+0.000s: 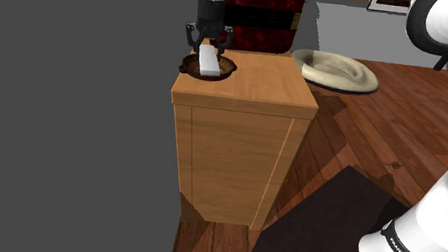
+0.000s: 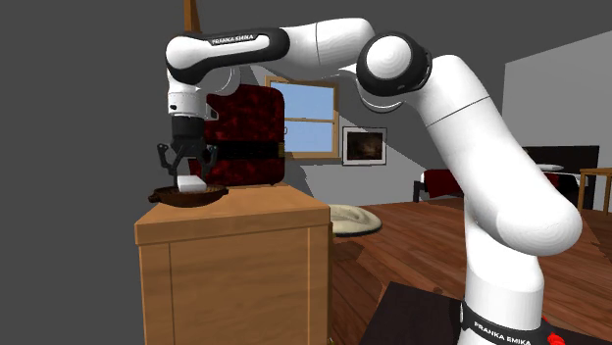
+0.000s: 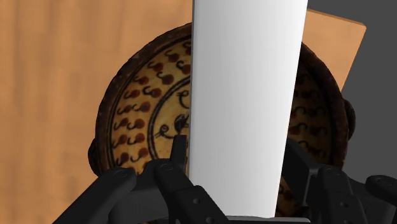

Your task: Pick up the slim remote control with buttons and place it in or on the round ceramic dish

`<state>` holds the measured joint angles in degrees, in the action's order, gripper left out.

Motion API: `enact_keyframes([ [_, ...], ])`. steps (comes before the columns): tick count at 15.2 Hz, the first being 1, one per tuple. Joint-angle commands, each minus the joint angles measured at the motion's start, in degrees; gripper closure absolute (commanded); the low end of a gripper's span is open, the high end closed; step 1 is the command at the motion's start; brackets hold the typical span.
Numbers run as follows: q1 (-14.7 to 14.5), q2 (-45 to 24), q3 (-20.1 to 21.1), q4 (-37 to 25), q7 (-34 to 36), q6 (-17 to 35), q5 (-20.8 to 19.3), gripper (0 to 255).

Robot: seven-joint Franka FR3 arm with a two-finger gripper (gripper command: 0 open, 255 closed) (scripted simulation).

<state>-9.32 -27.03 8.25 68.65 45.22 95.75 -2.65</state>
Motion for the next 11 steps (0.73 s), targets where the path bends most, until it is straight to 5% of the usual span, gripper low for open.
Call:
enact_keyframes([
  [1, 0.03, 0.05, -0.01, 0.27, -0.02, 0.28, 0.00, 255],
  [5, 0.02, 0.05, -0.01, 0.27, -0.02, 0.27, 0.00, 255],
  [6, 0.03, 0.05, -0.01, 0.27, -0.02, 0.27, 0.00, 0],
  [11, 0.03, 0.06, -0.01, 0.28, -0.02, 0.27, 0.00, 0],
])
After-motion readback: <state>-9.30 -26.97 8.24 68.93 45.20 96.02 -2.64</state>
